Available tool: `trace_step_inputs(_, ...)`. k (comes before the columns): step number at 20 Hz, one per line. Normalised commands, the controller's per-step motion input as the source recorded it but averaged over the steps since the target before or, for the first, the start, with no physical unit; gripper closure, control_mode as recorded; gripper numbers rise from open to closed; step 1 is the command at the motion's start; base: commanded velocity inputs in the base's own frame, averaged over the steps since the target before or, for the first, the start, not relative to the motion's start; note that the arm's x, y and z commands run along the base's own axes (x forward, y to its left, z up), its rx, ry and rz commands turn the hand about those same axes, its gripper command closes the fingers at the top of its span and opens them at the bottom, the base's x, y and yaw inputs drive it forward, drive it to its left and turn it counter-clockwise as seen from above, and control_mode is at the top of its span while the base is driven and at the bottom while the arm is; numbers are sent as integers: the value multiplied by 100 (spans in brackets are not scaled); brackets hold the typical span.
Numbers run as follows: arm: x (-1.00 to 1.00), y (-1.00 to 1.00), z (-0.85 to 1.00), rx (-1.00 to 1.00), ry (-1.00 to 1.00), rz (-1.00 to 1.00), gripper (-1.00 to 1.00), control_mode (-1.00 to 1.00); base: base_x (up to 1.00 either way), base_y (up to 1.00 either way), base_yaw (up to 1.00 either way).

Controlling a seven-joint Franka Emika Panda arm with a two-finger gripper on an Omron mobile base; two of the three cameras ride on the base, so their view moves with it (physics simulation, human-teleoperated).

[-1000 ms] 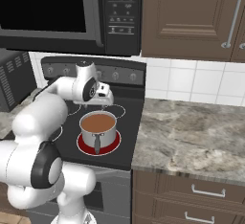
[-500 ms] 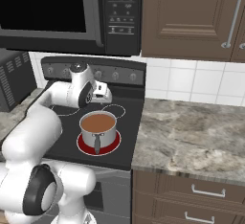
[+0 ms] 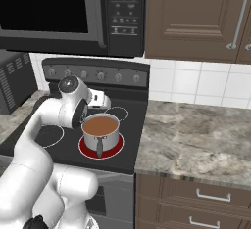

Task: Pick up the sugar cube(s) and place them in the saucepan with hot chocolate.

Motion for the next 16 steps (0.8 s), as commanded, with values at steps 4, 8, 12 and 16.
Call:
trace_step_inputs(4,-57,9,31,2,-16,5,-100,-100,0,0,0)
trace_step_inputs(8,-40,1,49,7,-5,11,-100,-100,0,0,0)
trace_step_inputs(12,-36,0,37,9,0,19,-100,-100,0,0,0)
trace_step_inputs(16,-58,0,42,10,0,22,-100,-100,0,0,0)
